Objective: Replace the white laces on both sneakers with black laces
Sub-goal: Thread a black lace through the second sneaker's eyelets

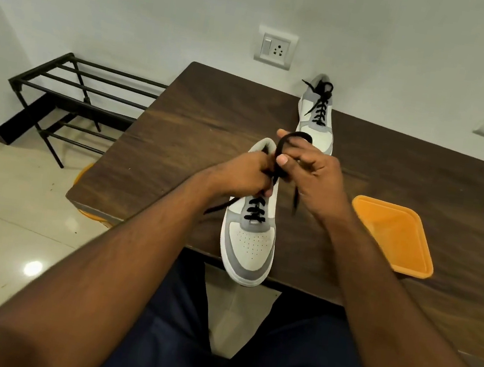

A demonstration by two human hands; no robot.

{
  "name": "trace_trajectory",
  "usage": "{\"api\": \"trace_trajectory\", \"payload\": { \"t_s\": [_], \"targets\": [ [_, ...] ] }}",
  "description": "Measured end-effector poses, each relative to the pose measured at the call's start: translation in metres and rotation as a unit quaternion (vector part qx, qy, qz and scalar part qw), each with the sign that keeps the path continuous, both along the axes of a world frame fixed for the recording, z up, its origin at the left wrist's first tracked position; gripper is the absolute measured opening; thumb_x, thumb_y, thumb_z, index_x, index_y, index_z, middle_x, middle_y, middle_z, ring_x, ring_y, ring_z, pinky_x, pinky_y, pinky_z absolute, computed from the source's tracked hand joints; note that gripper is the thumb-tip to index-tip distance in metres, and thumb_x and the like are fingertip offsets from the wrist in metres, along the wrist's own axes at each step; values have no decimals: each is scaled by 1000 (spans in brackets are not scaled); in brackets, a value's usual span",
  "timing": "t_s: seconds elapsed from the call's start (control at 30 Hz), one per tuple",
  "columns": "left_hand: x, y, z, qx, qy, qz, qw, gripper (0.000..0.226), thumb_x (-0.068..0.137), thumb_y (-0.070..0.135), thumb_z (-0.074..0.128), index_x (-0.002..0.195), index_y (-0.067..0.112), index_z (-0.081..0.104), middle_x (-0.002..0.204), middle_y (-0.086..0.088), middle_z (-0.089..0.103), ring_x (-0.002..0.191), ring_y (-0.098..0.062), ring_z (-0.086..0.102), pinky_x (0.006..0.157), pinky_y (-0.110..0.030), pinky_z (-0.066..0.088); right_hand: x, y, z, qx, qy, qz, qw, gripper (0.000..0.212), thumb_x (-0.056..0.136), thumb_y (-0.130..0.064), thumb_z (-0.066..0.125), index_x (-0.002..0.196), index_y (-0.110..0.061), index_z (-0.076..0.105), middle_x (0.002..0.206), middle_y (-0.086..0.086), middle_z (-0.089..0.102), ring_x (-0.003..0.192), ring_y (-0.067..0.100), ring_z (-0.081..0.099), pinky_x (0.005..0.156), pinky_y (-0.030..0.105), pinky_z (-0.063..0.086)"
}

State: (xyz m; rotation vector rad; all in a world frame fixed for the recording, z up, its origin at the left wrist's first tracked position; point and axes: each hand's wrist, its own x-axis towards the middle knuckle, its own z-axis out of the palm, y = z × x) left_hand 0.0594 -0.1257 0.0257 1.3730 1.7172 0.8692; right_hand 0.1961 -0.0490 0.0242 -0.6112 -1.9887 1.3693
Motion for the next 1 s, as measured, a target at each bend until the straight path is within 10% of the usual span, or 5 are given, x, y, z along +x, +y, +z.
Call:
{"api": "trace_trajectory", "payload": {
  "t_s": [0.2, 0.4, 0.63, 0.77, 1.0],
  "targets": [
    [-3, -13, -20, 60, -66, 39, 995, 27, 92, -6, 53, 96, 12, 73, 76, -2, 72, 73, -17, 65, 73, -32, 56, -1, 6, -14, -1, -70, 6, 997, 7, 94, -21, 57, 89, -17, 58, 82, 19, 64, 73, 18, 58, 73, 41, 49],
    [-1, -27, -42, 138, -99, 148, 974, 28, 86, -5, 64, 93, 22, 61, 72, -17, 67, 69, -26, 67, 70, -40, 58, 1, 1, -29, 7, -74, -46, 996, 10, 92, -10, 63, 88, -17, 56, 53, -7, 53, 51, 4, 48, 59, 21, 45],
    [13, -36, -68, 189, 361, 164, 899, 23, 80, -2, 64, 94, 13, 73, 101, -7, 61, 87, -30, 60, 65, -38, 44, 0, -1, -27, 17, -165, 8, 986, 14, 93, -7, 61, 97, -12, 73, 70, -8, 64, 57, -4, 56, 56, 9, 41],
    [14, -31, -76, 99, 297, 223, 923, 51, 90, 14, 66, 138, 29, 54, 155, -9, 28, 134, -32, 34, 99, -48, 40, 7, 0, -28, -22, -197, 67, 978, 20, 93, -7, 59, 99, -18, 75, 90, -4, 74, 85, 4, 67, 80, 18, 51],
    [5, -36, -76, 97, 123, 161, 974, 8, 85, 26, 74, 89, 19, 76, 159, 4, 26, 146, -26, 14, 114, -51, 24, 10, 4, -24, 30, -197, 106, 974, 26, 90, 2, 60, 97, -21, 68, 84, -9, 67, 78, 0, 62, 75, 15, 49]
  ]
}}
